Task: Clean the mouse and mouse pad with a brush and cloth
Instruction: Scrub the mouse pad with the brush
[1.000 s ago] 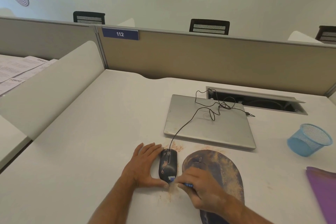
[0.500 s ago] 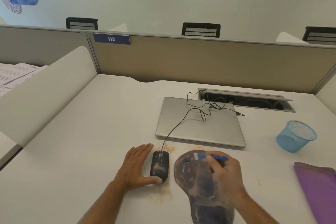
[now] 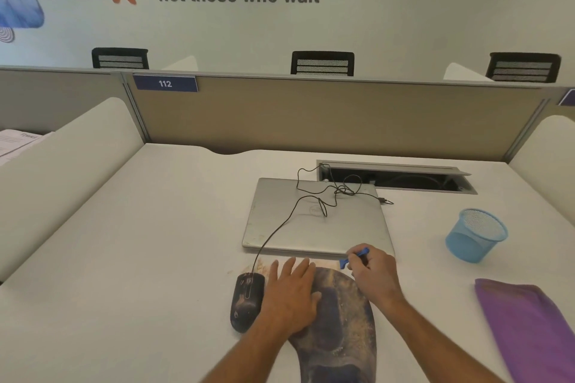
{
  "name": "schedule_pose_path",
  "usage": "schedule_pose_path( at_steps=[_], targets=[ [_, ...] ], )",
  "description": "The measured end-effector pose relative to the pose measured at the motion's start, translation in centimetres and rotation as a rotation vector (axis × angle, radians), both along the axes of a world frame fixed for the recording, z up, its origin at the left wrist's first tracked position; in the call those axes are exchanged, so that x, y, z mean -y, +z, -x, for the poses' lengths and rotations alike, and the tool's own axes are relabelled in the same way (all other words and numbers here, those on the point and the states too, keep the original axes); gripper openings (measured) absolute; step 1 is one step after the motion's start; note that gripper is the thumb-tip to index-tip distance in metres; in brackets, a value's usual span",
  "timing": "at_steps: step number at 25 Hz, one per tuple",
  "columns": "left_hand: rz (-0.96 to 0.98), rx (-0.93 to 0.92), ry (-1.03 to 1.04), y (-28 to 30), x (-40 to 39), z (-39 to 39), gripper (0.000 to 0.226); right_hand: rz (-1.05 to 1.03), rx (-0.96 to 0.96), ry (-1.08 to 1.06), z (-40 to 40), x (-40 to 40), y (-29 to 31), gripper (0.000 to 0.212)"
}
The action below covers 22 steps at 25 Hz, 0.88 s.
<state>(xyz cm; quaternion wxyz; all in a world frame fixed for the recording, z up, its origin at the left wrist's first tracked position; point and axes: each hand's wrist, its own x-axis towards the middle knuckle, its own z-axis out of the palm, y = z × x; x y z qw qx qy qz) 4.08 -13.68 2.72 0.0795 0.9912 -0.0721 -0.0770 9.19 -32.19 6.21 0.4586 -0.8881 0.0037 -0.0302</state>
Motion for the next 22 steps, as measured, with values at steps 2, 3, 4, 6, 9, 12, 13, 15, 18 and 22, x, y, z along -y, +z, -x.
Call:
schedule_pose_path(
  at_steps=[2,3,4,6,9,12,13,15,18,22],
  targets=[
    [-0.065,-0.032,0.015,-0.6,0.6,-0.2,0.064,0.04,-0.015,0.03,-0.5,-0.2,-0.1,0.021],
    [-0.088,-0.045,0.021,-0.9,0.8,-0.1,0.064,0.06,-0.024,0.049,-0.7,-0.2,-0.2,0.02],
    [-0.1,-0.059,0.029,-1.1,0.9,0.0,0.064,0.086,-0.036,0.075,-0.8,-0.3,-0.3,0.019],
    [-0.11,-0.075,0.042,-1.4,1.0,0.0,0.064,0.139,-0.062,0.134,-0.8,-0.2,-0.3,0.021],
    [-0.142,-0.081,0.028,-1.0,1.1,0.0,0.065,0.129,-0.04,0.14,-1.0,0.1,-0.3,0.027],
    [-0.159,-0.091,0.023,-0.5,1.4,0.0,0.064,0.142,-0.053,0.146,-1.1,0.0,0.0,0.029],
    [-0.16,-0.093,0.024,-0.3,1.5,0.1,0.064,0.165,-0.066,0.162,-1.1,-0.1,0.0,0.03],
    [-0.161,-0.095,0.023,-0.2,1.6,0.2,0.064,0.169,-0.058,0.151,-1.1,-0.3,0.0,0.03],
    [-0.152,-0.096,0.026,-0.2,1.5,0.3,0.064,0.134,-0.061,0.136,-1.3,-0.6,0.1,0.029],
    [-0.137,-0.108,0.033,-0.4,1.5,0.4,0.064,0.173,-0.065,0.132,-1.3,-0.9,-0.1,0.032]
  ],
)
